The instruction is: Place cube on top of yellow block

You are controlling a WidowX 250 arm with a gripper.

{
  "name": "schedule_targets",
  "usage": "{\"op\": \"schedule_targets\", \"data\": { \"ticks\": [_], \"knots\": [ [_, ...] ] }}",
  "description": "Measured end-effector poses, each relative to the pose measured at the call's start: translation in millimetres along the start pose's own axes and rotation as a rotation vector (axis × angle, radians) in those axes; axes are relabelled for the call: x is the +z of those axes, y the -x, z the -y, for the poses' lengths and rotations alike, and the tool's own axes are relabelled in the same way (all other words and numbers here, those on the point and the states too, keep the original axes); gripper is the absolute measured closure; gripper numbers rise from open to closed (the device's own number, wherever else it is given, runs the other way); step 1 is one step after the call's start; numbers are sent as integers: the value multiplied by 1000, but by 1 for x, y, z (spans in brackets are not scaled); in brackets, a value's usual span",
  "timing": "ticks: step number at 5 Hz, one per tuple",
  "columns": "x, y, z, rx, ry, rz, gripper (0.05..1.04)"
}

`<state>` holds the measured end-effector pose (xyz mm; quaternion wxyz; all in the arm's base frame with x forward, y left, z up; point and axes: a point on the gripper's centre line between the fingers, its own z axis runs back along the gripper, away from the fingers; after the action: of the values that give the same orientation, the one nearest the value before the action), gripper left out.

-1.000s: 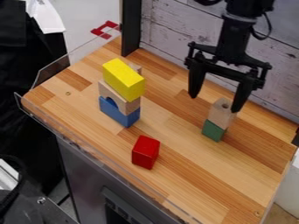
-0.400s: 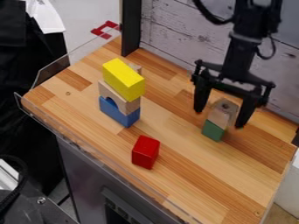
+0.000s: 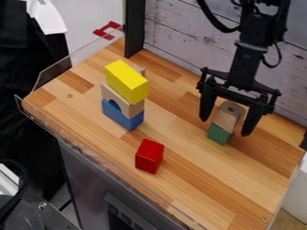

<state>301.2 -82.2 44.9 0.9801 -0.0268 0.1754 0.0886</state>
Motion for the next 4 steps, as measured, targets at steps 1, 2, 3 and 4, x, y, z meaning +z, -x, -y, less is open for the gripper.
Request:
{"op": "schedule_targets", "data": {
  "ticks": [1, 2, 3, 4],
  "knots": [
    [-1, -3, 1, 7, 12, 21, 416],
    [-1, -2, 0, 16, 15, 29, 509],
    [16, 7, -3, 22, 24, 80, 509],
    [43, 19, -7, 22, 38, 149, 509]
  ]
}}
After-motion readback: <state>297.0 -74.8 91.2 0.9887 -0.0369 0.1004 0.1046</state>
